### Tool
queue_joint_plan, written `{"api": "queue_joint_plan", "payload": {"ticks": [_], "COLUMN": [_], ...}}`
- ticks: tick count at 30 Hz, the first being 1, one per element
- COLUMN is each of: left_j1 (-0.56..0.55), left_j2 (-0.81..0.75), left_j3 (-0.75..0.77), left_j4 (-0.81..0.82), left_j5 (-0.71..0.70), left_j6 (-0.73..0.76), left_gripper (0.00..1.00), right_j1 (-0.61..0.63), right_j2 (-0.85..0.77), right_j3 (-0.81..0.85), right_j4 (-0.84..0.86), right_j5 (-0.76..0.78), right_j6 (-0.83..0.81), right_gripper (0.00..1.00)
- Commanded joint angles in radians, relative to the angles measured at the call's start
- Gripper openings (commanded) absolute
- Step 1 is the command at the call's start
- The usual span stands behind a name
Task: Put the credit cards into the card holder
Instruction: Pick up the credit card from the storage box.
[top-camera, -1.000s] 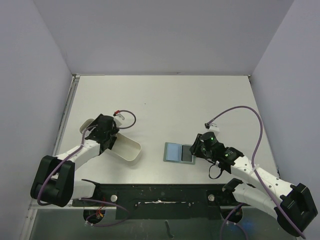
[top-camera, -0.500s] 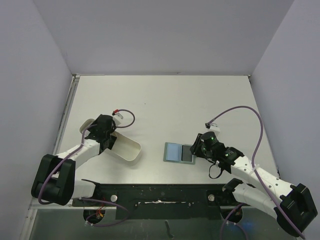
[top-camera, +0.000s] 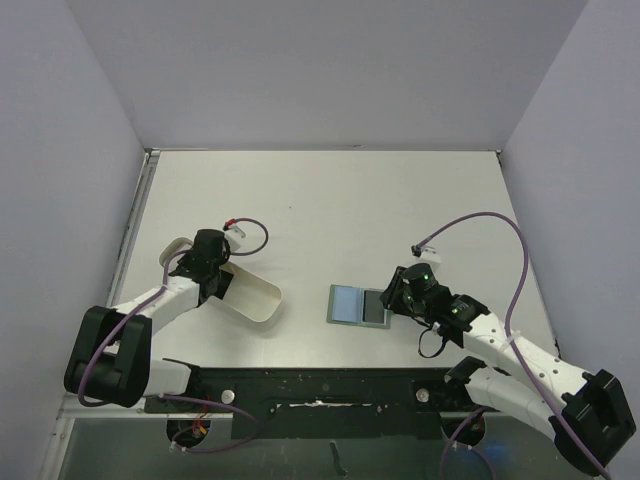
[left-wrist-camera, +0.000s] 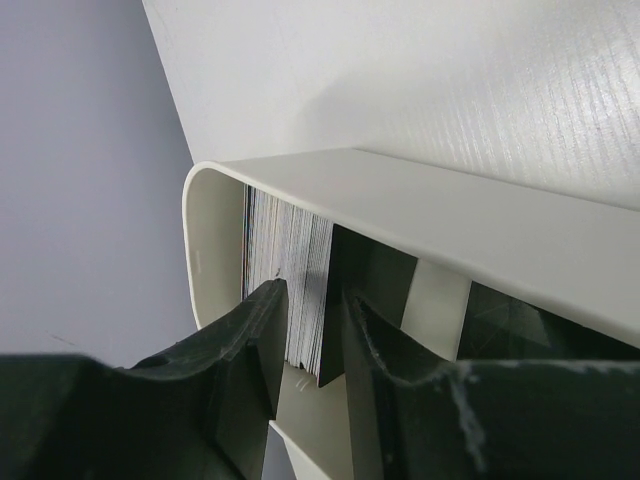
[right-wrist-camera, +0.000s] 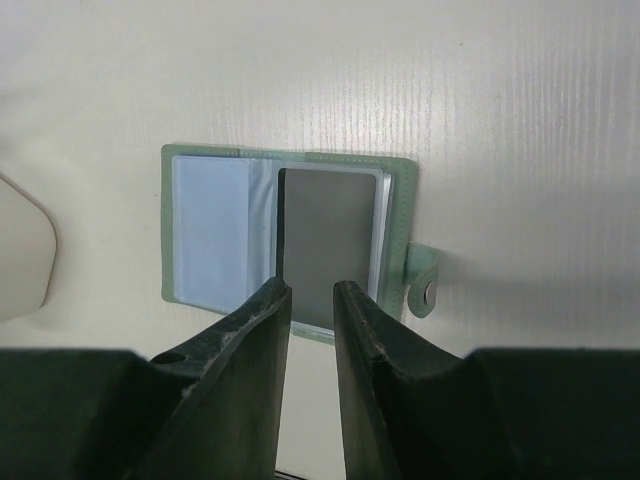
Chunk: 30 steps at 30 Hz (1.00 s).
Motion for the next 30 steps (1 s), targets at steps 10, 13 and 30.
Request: {"api": "queue_joint_plan", "payload": {"ticks": [10,13,30], "left_j1": [0.007,0.007,0.005], "left_j2": [0.016,0.014,-0.060], "left_j3": [0.065,0.076,0.179], "left_j4": [-0.018,-0.033,-0.215], "left_j5": [0.010,0.015,0.099], "left_j6": [-0.009,-0.012,-0.130], "left_gripper": [0.11,0.05,0.00], "right_j1": [-0.006,-0.005,-0.006], "right_j2": [-0.031,-0.033,-0.035], "right_j3": [0.017,0.015,0.016], "right_j4": [0.011,0.009,0.005], "right_j5": [0.019,0.020,0.016], "right_j6": [-0.011,-0.011,-0.006], "right_gripper": [0.26,0.26,0.26]}}
